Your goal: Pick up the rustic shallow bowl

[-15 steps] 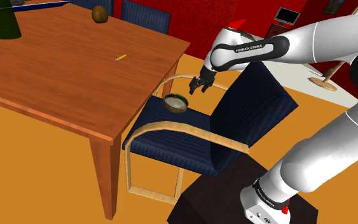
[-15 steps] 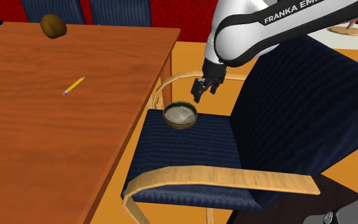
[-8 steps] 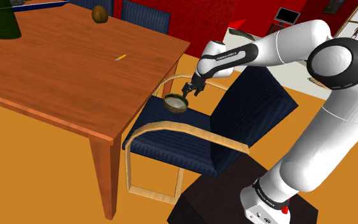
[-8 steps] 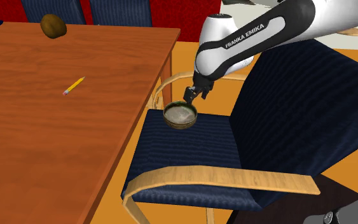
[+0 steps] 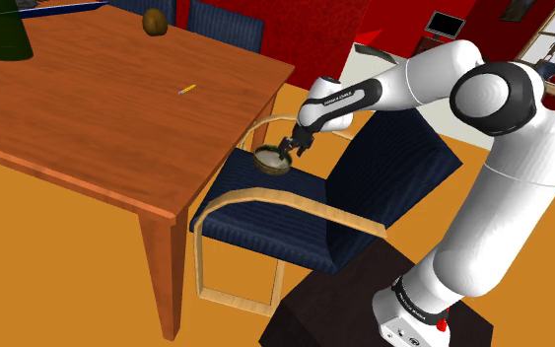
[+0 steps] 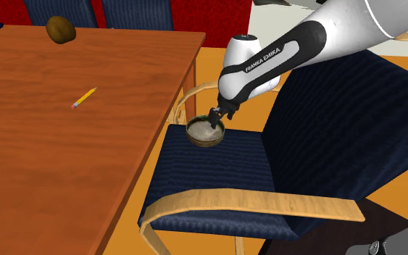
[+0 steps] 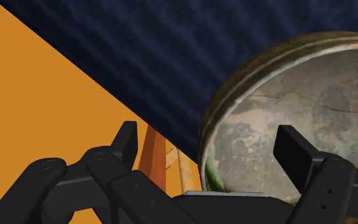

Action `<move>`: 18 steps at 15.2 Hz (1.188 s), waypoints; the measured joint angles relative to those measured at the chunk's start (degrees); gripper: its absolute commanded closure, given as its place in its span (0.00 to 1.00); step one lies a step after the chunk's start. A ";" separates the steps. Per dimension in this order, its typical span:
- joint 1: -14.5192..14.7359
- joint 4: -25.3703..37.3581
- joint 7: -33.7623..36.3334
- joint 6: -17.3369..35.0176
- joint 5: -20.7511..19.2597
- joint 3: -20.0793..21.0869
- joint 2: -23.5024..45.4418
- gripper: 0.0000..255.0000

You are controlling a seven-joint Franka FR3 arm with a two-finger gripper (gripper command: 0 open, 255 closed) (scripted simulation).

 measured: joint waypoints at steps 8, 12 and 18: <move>0.01 -0.34 -0.04 0.94 0.12 0.06 0.44 1.00; 0.02 -0.33 -0.03 0.97 0.12 0.06 0.43 1.00; 0.11 0.65 0.35 -2.49 -0.34 -0.12 -1.85 1.00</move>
